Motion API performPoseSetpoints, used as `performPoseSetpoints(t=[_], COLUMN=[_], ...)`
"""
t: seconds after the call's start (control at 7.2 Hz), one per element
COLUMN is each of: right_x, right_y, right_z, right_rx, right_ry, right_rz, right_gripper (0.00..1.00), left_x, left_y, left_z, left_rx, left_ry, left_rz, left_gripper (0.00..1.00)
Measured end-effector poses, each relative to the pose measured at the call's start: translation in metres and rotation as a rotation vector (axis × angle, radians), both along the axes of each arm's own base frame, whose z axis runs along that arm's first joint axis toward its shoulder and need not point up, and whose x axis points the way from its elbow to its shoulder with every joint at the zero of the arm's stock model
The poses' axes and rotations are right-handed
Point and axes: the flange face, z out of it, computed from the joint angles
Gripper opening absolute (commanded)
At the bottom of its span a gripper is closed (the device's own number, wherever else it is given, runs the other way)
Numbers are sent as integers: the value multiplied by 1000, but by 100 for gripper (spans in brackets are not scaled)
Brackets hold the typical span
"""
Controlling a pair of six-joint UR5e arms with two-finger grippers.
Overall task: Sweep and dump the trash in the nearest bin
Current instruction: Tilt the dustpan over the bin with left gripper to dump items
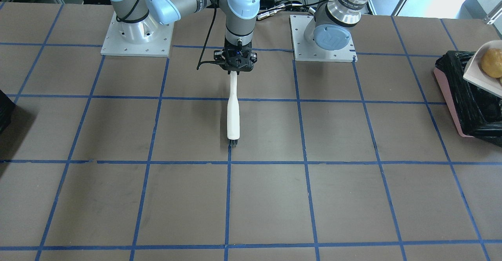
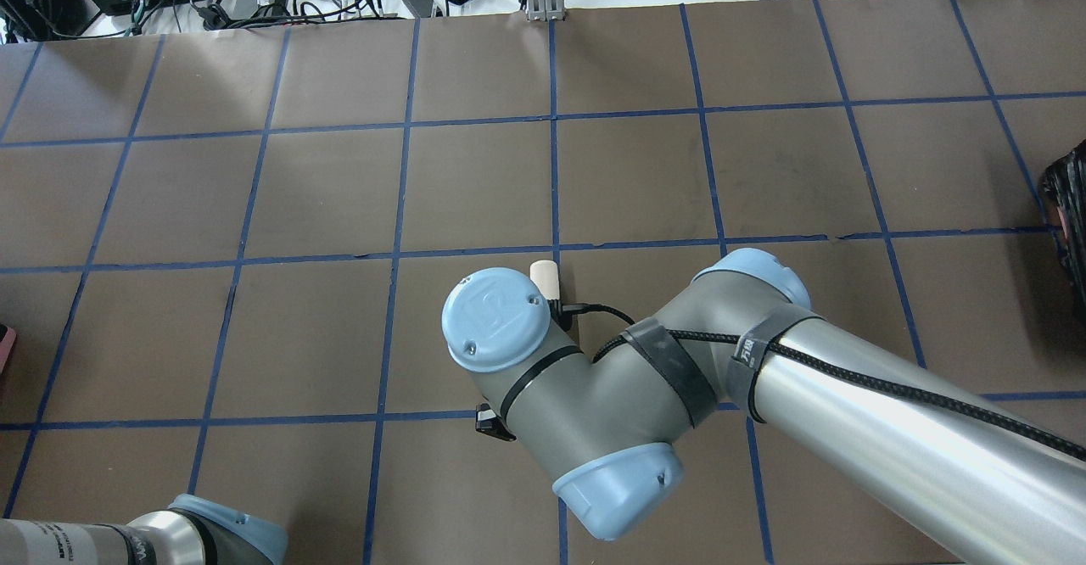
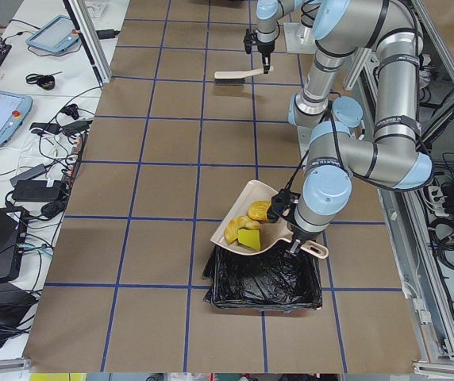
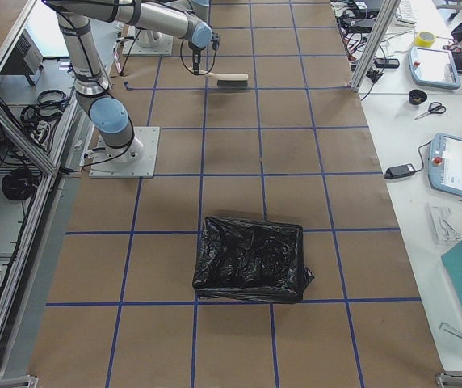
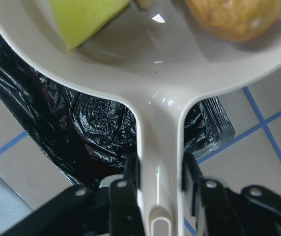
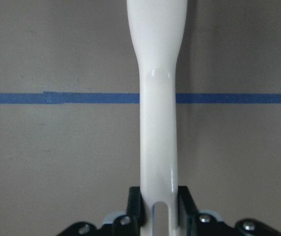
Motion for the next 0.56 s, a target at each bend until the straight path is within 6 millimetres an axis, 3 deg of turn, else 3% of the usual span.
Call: performPoseSetpoints(t=[0.56], right_x=[-3], right_y=[8], right_z=[0], right_rx=[-20], right_ry=[-38], right_rz=[0], right_gripper=[0], left_x=[16], left_y=[39], left_z=[-12], left_rx=[227], left_ry=[11], left_rz=[31], left_gripper=[0])
